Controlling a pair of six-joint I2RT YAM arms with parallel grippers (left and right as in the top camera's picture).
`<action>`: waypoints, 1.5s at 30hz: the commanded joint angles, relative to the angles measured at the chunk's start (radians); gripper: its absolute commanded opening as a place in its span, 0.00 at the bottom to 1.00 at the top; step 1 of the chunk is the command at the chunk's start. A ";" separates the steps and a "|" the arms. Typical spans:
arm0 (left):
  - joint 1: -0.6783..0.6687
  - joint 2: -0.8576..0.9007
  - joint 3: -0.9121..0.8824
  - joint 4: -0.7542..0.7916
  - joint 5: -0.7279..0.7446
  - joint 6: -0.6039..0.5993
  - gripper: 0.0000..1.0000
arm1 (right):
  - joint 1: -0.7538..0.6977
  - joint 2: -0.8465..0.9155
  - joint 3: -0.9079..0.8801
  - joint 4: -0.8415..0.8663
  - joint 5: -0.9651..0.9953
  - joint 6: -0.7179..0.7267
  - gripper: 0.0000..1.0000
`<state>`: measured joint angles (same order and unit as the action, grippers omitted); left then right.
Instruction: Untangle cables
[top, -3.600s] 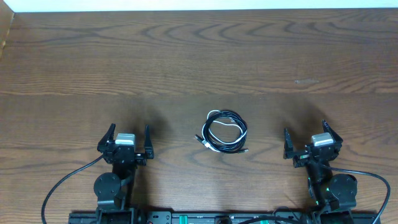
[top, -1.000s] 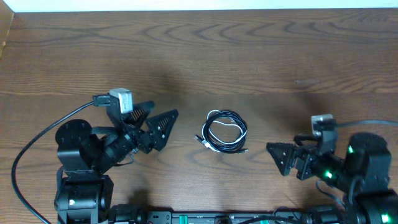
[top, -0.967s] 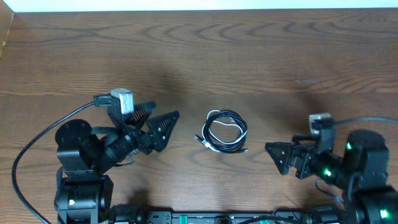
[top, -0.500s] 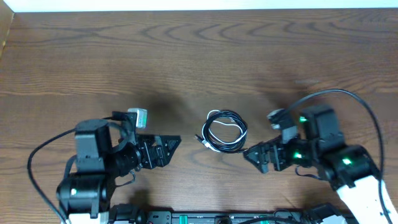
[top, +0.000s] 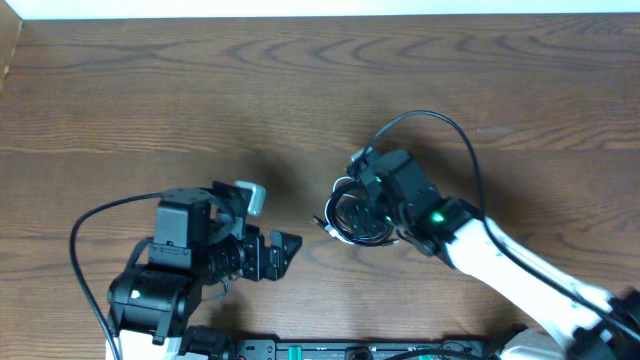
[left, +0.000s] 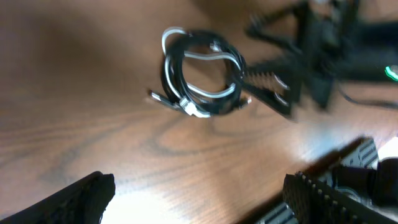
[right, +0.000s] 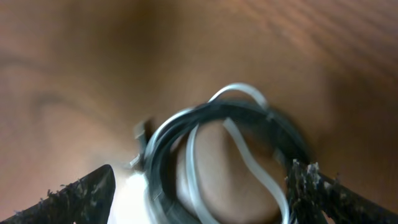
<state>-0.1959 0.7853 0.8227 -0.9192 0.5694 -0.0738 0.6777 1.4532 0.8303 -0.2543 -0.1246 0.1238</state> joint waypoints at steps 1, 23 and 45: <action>-0.040 -0.003 0.013 -0.026 -0.013 0.018 0.92 | 0.002 0.097 0.007 0.066 0.107 0.002 0.86; -0.053 -0.003 0.013 0.056 -0.002 0.003 0.98 | -0.074 0.210 0.006 0.046 0.159 0.018 0.67; -0.052 -0.002 0.013 0.084 0.002 -0.036 0.98 | -0.074 0.404 -0.002 0.053 0.190 0.018 0.01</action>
<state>-0.2443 0.7853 0.8227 -0.8371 0.5694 -0.1051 0.6064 1.7851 0.8692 -0.1680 0.0666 0.1459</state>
